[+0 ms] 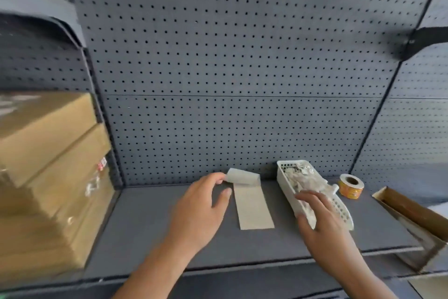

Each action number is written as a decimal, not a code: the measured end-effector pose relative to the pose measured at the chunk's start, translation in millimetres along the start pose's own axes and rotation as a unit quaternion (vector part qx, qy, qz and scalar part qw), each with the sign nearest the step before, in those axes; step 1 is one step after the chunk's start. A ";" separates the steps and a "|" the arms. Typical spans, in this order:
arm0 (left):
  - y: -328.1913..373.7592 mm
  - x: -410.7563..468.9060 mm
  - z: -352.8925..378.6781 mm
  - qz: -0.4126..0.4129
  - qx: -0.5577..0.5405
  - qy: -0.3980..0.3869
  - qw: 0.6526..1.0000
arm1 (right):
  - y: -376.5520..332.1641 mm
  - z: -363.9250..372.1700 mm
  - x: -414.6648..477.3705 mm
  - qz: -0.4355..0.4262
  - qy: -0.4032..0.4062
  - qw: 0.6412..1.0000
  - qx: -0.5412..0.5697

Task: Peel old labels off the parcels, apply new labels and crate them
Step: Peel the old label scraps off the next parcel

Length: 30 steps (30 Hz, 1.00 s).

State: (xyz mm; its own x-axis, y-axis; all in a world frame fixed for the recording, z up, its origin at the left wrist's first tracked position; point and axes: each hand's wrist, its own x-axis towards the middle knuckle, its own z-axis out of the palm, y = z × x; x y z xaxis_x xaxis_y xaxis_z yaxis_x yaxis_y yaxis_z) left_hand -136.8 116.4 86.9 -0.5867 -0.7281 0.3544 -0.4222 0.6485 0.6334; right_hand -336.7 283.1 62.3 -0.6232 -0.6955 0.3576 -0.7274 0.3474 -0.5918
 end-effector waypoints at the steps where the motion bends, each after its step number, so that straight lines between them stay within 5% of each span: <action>1: -8.8 -3.0 -15.6 -0.004 0.002 0.012 1.000 | -15.8 11.2 4.2 -0.012 -0.004 1.000 0.006; 17: -61.5 -56.8 -215.9 0.015 0.018 0.240 0.971 | -239.4 128.6 54.9 -0.183 -0.125 0.965 0.142; 30: -153.9 -92.0 -328.4 -0.146 -0.047 0.484 0.862 | -358.5 182.1 68.3 -0.209 -0.233 0.893 0.323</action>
State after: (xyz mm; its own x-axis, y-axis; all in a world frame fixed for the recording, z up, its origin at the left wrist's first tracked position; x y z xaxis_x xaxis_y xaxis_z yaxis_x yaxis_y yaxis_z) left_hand 209.1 10.7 182.7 0.4047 -0.7306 0.5499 -0.3700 0.4191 0.8291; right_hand -66.2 -3.5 167.2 -0.0390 -0.9177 0.3952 -0.4577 -0.3352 -0.8235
